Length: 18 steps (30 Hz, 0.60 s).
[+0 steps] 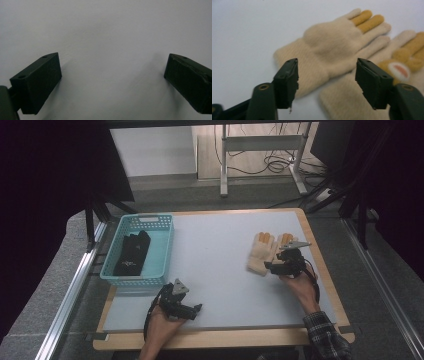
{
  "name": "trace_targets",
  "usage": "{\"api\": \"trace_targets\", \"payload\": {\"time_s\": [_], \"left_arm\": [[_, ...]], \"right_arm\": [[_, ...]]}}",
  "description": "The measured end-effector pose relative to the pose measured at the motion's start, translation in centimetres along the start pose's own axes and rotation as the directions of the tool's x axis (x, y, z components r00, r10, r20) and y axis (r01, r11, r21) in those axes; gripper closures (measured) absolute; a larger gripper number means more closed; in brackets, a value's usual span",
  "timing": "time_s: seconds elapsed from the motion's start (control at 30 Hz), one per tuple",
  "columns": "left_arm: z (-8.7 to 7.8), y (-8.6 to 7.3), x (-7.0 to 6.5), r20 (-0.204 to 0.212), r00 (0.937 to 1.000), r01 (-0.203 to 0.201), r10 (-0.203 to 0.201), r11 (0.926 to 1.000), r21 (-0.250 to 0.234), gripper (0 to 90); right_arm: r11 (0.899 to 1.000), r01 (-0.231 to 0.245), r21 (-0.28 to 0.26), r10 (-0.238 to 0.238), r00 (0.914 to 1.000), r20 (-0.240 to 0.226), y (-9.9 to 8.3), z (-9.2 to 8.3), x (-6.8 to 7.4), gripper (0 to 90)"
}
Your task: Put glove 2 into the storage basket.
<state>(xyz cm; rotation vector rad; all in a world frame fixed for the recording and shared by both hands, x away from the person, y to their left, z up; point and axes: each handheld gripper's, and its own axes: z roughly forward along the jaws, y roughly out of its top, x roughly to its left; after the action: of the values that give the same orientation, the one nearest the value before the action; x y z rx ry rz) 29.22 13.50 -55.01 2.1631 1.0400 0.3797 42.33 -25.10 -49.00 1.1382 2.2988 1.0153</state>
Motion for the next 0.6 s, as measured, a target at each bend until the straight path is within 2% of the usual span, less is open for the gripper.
{"api": "trace_targets", "payload": {"time_s": [0.1, 0.27, 0.53, 0.6], "left_arm": [[0.0, 0.0, 0.0, 0.000, 1.0000, 0.000, 0.000, 1.0000, 0.000, 1.3], [0.0, 0.0, 0.0, 0.000, 1.0000, 0.000, 0.000, 1.0000, 0.000, 1.4], [0.0, 0.0, 0.0, 0.000, 1.0000, -0.001, 0.001, 1.0000, 0.000, 1.4], [0.0, 0.0, 0.0, 0.000, 1.0000, -0.001, 0.001, 1.0000, 0.000, 1.4]], "right_arm": [[1.000, -0.002, -0.002, 0.002, 1.0000, -0.004, 0.8, 0.7, -0.4, 41.0], [1.000, 0.004, 0.005, -0.004, 1.0000, -0.005, 2.1, 2.1, -0.7, 41.9], [0.999, 0.010, 0.035, -0.010, 0.9996, 0.027, 3.5, 4.7, -1.2, 29.2], [0.999, 0.004, 0.054, -0.005, 0.9996, 0.029, 3.8, 6.1, -1.5, 24.6]]}}
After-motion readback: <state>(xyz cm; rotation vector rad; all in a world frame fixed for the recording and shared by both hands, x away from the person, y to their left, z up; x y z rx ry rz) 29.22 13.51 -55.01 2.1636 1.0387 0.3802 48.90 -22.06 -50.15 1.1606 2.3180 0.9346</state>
